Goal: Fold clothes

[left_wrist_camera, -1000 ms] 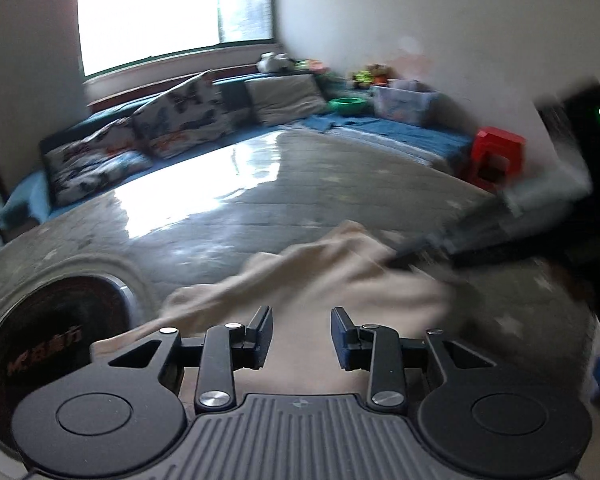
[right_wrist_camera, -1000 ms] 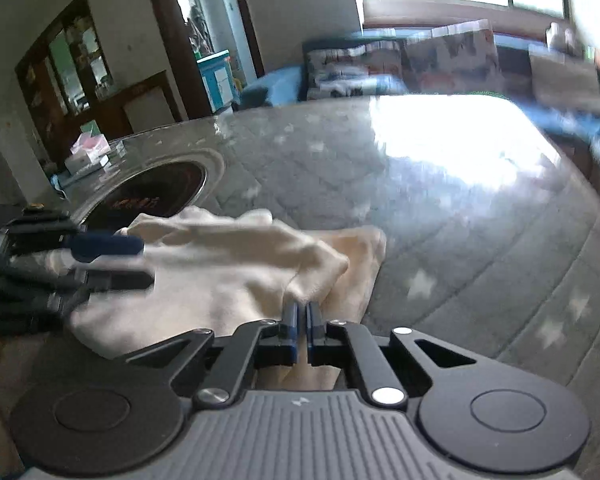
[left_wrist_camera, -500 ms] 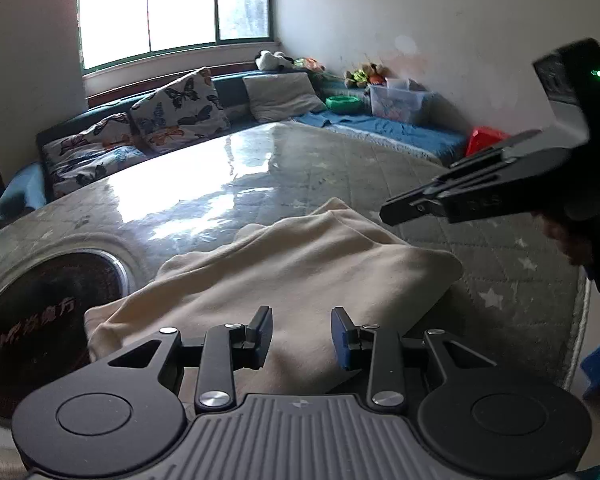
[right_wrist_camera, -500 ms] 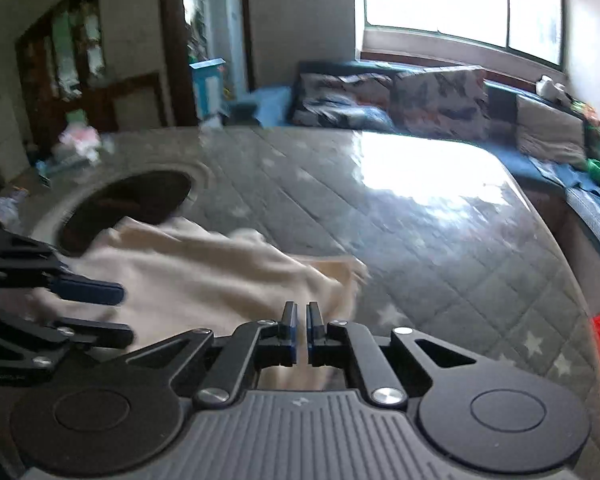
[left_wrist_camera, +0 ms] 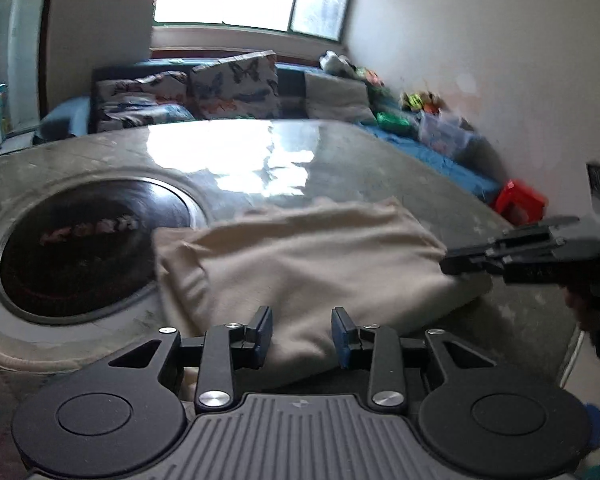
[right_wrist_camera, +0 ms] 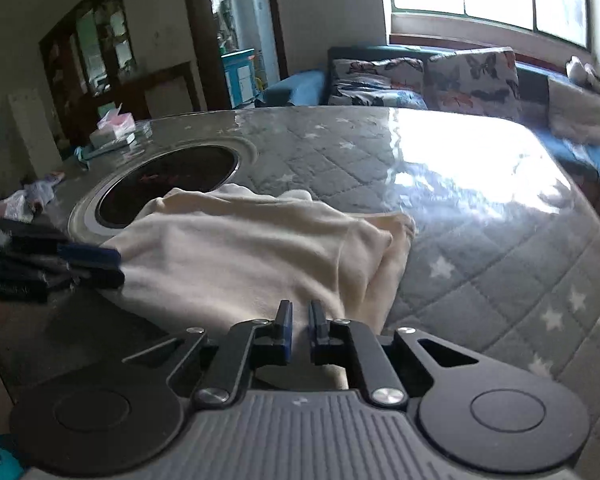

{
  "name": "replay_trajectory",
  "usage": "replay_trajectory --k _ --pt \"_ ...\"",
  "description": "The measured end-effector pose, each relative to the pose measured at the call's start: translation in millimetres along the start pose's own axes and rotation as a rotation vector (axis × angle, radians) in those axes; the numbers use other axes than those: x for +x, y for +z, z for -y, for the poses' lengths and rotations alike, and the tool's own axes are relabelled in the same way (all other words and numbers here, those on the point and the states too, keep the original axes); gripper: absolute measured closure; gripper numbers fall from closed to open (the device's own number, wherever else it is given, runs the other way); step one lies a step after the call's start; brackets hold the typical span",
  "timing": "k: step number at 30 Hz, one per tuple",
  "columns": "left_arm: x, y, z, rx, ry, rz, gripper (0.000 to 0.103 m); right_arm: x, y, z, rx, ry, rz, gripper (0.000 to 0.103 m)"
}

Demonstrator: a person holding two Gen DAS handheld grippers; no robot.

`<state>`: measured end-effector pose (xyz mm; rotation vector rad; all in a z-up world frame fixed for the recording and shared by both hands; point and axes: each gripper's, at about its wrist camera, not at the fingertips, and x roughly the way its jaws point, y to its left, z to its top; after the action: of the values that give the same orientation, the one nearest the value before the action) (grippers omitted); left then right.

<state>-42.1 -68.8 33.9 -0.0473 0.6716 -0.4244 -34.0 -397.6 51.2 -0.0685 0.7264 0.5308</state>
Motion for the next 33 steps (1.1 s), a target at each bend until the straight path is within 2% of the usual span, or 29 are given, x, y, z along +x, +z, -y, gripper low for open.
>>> replay_trajectory --k 4,7,12,18,25,33 --pt "2 -6 -15 -0.061 0.028 -0.019 0.068 0 -1 -10 -0.035 0.028 0.004 0.093" --pt "-3 -11 -21 -0.062 0.034 -0.017 0.068 7 -5 -10 -0.042 0.023 -0.021 0.093" --pt "-1 5 -27 -0.076 0.040 -0.021 0.067 4 10 -7 -0.045 0.026 -0.015 0.091" --pt "26 32 -20 -0.042 0.046 -0.019 0.067 28 30 7 0.003 0.001 -0.008 0.091" --pt "62 48 -24 -0.019 0.064 -0.063 0.067 59 38 25 0.056 -0.007 -0.033 0.091" --pt "81 58 -29 -0.020 0.077 -0.091 0.067 67 60 15 0.039 0.017 0.000 0.086"
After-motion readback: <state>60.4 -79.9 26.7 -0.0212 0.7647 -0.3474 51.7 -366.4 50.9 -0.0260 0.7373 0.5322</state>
